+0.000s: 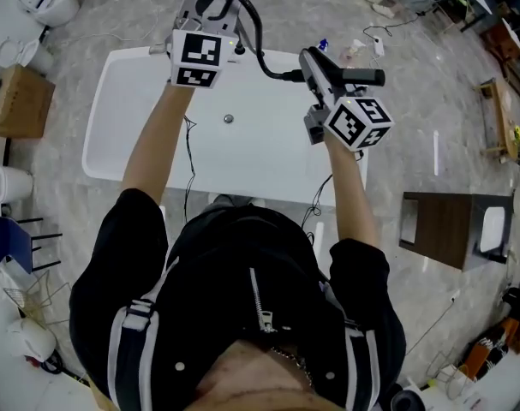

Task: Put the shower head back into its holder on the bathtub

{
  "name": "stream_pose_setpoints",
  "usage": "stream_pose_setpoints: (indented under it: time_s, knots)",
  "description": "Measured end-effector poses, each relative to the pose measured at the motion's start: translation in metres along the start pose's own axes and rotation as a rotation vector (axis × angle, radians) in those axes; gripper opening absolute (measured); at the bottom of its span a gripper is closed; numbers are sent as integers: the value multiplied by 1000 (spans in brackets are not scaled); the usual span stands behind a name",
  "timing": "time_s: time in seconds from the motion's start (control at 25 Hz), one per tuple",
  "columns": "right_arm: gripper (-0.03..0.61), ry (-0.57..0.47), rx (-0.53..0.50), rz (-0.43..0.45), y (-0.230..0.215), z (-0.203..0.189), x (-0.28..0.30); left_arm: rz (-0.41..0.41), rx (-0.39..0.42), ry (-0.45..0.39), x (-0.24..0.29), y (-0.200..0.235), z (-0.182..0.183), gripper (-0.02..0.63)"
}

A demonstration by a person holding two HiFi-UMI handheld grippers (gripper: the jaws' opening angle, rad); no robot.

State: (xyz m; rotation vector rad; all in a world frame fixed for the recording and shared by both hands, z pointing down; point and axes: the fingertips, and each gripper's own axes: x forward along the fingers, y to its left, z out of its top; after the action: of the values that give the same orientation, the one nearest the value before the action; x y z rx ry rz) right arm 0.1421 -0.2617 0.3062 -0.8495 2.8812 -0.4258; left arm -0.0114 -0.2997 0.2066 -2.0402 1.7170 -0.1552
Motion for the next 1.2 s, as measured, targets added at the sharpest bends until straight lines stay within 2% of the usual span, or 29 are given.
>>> stream_pose_setpoints:
  time_s: [0.36, 0.72, 1.2]
  knots:
    - [78, 14, -3, -57, -15, -7, 9, -41, -38, 23, 32, -2, -26, 78]
    - [78, -9, -10, -88, -22, -1, 15, -57, -4, -36, 48, 1, -13, 78]
    - [78, -3, 1, -125, -32, -7, 21, -82, 6, -16, 64, -2, -31, 78]
